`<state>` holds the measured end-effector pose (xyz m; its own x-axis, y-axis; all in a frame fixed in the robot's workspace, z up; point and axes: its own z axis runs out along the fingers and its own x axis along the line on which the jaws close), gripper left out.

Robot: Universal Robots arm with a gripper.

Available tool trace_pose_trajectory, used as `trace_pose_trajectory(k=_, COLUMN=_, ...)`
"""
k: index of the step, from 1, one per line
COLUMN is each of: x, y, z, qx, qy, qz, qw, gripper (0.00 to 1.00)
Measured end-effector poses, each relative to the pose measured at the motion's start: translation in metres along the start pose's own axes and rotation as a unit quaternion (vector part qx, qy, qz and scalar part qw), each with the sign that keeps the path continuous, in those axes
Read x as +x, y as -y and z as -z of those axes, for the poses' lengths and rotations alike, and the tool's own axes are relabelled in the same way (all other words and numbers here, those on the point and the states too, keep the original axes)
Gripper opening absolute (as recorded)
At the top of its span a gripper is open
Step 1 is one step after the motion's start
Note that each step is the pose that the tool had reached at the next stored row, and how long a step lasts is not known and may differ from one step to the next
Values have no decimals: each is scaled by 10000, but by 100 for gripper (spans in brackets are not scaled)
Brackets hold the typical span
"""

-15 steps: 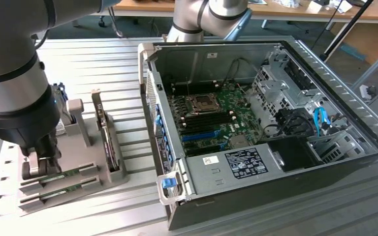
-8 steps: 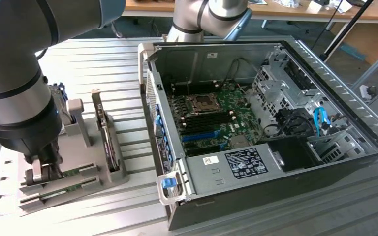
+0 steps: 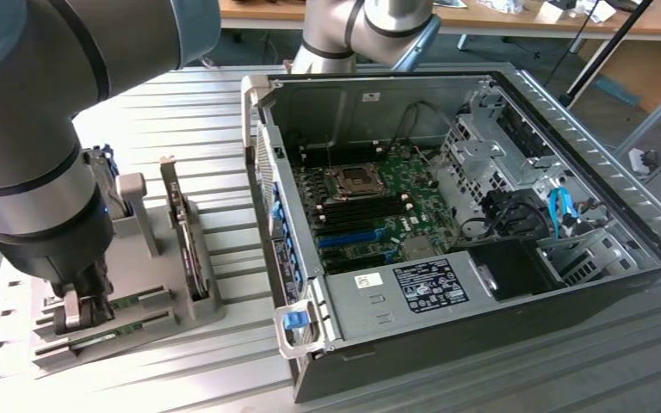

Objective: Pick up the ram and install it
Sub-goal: 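Pick up the ram and move it above insertion slot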

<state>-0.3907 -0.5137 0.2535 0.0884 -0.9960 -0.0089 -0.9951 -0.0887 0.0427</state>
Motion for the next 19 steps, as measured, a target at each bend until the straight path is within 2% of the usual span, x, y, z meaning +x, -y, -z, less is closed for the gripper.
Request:
trace_pose_trajectory(k=10, x=146, y=-19, z=-255, qx=0, qy=-2, qz=54, qw=10000, gripper=36)
trace_pose_trajectory(k=19, x=143, y=-11, z=-420, qx=-1, qy=2, qz=115, qw=9999, gripper=36)
